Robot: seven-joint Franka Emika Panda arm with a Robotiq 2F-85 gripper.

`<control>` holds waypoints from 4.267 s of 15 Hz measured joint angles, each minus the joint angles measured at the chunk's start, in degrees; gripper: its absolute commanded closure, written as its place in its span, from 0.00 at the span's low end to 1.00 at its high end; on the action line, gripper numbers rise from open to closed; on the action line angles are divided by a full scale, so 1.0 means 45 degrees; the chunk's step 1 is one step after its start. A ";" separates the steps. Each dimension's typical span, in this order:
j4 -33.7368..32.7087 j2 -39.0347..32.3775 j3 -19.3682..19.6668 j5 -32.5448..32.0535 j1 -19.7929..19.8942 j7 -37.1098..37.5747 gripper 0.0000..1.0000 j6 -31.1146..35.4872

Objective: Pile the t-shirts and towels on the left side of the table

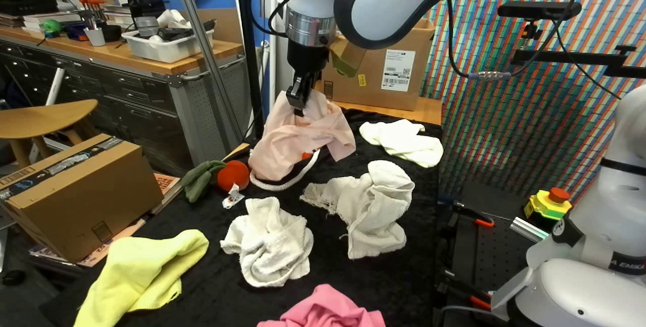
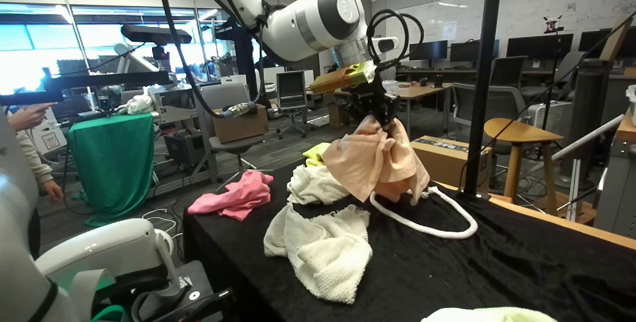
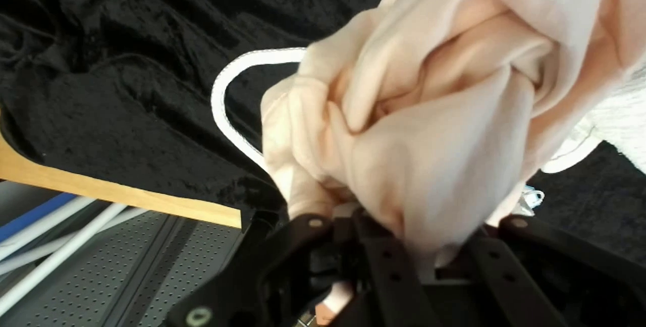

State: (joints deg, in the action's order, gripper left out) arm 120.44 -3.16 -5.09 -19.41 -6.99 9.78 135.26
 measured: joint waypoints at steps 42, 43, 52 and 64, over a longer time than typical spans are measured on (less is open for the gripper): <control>0.3723 -0.1006 0.3676 0.0597 0.3603 0.1917 0.00 0.0238; 0.3725 -0.1113 0.3723 0.0611 0.3661 0.1820 0.00 0.0464; 0.3772 -0.1855 0.3616 0.3558 0.4066 -0.2217 0.00 0.2180; 0.3612 -0.1794 0.3440 0.5160 0.4428 -0.4606 0.07 0.2262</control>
State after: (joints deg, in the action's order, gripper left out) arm 136.70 -11.23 10.39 3.81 12.94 -10.95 145.44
